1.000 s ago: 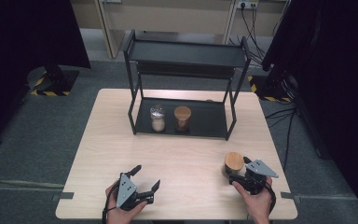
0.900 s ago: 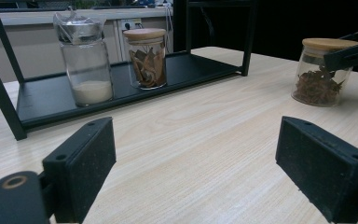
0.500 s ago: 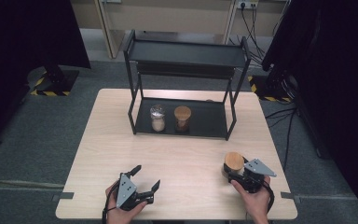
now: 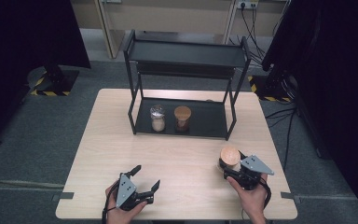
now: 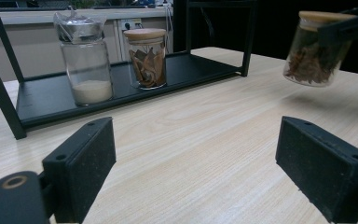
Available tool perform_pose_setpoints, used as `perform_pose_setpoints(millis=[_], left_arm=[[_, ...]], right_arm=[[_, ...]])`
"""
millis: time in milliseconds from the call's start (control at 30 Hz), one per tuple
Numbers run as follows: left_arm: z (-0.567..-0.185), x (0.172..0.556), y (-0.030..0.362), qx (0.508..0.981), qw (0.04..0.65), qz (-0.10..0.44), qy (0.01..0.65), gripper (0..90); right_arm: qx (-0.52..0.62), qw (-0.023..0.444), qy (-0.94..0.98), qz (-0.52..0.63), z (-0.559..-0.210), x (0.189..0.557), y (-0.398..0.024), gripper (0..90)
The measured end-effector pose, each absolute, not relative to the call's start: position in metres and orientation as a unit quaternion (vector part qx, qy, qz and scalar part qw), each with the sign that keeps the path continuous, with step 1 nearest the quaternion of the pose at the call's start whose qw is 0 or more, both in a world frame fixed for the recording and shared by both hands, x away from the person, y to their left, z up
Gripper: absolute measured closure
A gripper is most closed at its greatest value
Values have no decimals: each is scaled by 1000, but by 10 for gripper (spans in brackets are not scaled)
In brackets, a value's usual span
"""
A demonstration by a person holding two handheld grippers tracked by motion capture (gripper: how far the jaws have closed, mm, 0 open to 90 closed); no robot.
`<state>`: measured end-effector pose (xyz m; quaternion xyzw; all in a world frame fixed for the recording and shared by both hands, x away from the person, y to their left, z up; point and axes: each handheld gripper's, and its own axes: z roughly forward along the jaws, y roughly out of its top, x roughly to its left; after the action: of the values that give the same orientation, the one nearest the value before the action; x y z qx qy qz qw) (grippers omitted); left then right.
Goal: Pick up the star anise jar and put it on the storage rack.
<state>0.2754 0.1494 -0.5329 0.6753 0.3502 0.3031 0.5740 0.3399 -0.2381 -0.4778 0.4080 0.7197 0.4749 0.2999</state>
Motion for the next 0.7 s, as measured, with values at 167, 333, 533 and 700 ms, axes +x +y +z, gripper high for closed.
perform_pose_setpoints(millis=[167,333,533,700], left_arm=[[-533,275,150,674,575,302,351,115],[-533,275,150,674,575,302,350,114],[-533,275,150,674,576,302,350,113],[-533,276,151,671,579,299,353,112]], right_arm=[[404,303,715,484,-469,349,-229,260],[400,308,713,487,-461,360,-220,260],[402,313,707,491,-454,372,-214,260],[401,320,699,497,-452,380,-208,260]])
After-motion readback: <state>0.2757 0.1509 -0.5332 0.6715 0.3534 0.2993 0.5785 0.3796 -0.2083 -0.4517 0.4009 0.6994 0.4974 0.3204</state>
